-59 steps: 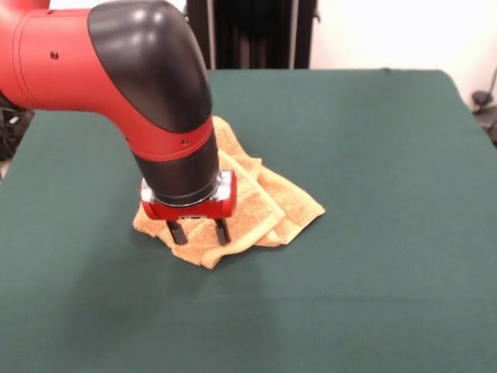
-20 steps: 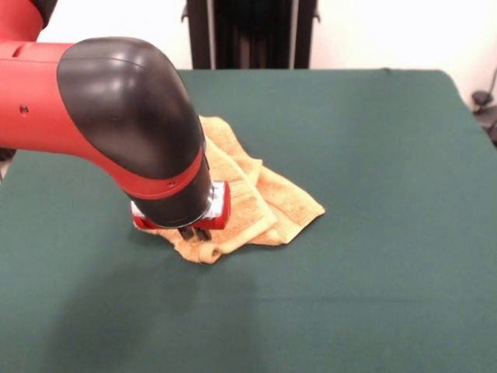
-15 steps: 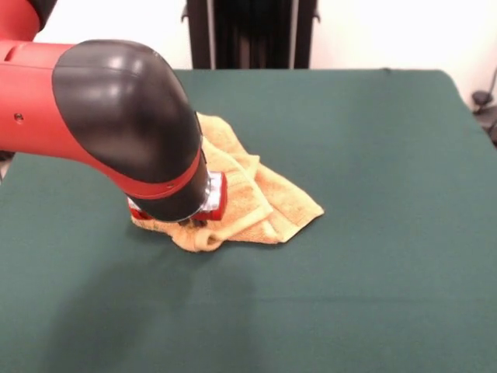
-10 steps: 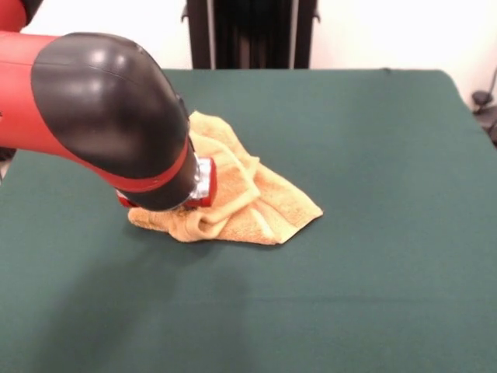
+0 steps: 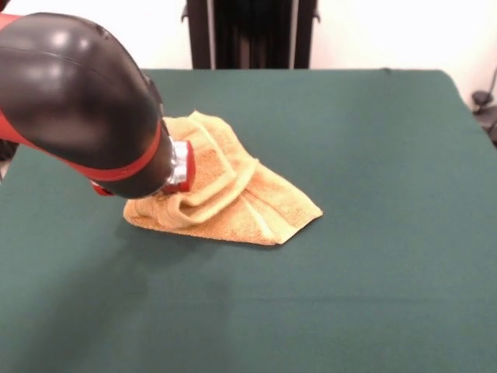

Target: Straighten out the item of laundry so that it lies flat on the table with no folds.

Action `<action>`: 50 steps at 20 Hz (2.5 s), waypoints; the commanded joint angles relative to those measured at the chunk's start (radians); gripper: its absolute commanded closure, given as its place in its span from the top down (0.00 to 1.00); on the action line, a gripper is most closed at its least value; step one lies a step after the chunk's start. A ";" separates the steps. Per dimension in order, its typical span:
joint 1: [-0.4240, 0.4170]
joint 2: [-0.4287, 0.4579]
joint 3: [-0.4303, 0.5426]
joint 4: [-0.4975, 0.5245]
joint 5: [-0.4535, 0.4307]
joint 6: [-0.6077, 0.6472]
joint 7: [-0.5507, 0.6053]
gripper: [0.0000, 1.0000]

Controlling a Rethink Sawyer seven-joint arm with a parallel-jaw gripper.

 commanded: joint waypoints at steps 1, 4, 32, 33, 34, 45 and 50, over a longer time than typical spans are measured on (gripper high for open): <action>0.045 0.052 0.124 -0.087 -0.065 0.174 -0.293 0.00; 0.049 0.059 0.133 -0.099 -0.070 0.184 -0.288 0.00; 0.007 0.065 0.243 -0.243 -0.441 -0.017 -1.181 0.00; 0.005 0.065 0.249 -0.242 -0.445 -0.023 -1.189 0.00; 0.001 0.064 0.253 -0.243 -0.451 -0.030 -1.199 0.00; -0.023 0.060 0.352 -0.259 -0.569 -0.097 -1.308 0.00; -0.053 0.067 0.425 -0.256 -0.612 -0.116 -1.334 0.00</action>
